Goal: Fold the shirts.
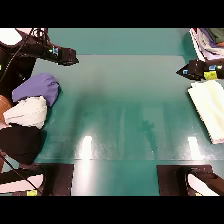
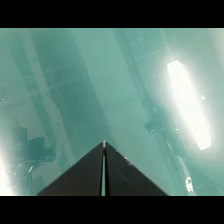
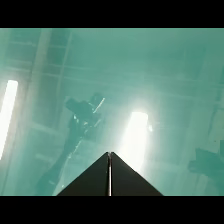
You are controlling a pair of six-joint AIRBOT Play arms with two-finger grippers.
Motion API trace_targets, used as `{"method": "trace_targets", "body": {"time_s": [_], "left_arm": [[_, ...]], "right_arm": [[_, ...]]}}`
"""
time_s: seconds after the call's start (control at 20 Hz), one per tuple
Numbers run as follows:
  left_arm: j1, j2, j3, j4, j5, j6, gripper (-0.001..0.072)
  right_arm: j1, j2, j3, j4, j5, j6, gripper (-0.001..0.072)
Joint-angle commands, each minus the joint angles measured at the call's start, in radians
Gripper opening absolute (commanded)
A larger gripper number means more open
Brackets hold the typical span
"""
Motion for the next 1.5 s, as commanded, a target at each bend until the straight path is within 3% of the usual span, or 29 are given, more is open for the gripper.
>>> {"method": "trace_targets", "body": {"time_s": [0.0, 0.55, 0.7, 0.75, 0.8, 0.85, 0.95, 1.0, 1.2, 1.45], "left_arm": [[0.0, 0.0, 0.0, 0.0, 0.0, 0.0, 0.0029], [0.0, 0.0, 0.0, -0.013, 0.007, -0.003, 0.0029], [0.003, 0.0, 0.0, 0.045, 0.11, 0.02, 0.0032], [0.003, 0.0, 0.0, 0.151, 0.118, 0.015, 0.023], [0.003, -0.004, 0.0, 0.274, 0.114, -0.024, 0.0514], [0.003, -0.014, 0.0, 0.427, 0.104, -0.093, 0.058], [0.011, -0.048, -0.001, 0.682, 0.072, -0.165, 0.0581], [0.033, -0.073, -0.008, 0.726, 0.071, -0.185, 0.0581], [0.164, -0.179, -0.086, 0.719, 0.082, -0.242, 0.0581], [0.269, -0.277, -0.14, 0.659, 0.135, -0.246, 0.058]], "right_arm": [[0.003, -0.001, 0.0, 0.0, -0.008, 0.0, 0.0017], [0.003, -0.001, 0.0, 0.001, -0.008, 0.0, 0.0016], [0.003, -0.001, 0.0, 0.001, -0.008, 0.0, 0.0016], [0.003, -0.001, -0.001, 0.001, -0.008, 0.001, 0.0016], [0.003, -0.001, 0.0, 0.001, -0.008, 0.001, 0.0017], [0.003, 0.0, 0.0, 0.001, -0.006, 0.001, 0.0017], [0.003, 0.0, -0.001, 0.002, -0.003, 0.001, 0.0016], [0.003, 0.0, 0.0, 0.008, -0.002, 0.001, 0.0017], [0.003, 0.0, 0.0, 0.008, 0.0, 0.001, 0.0017], [0.003, -0.001, -0.001, 0.008, -0.005, 0.001, 0.0017]]}}
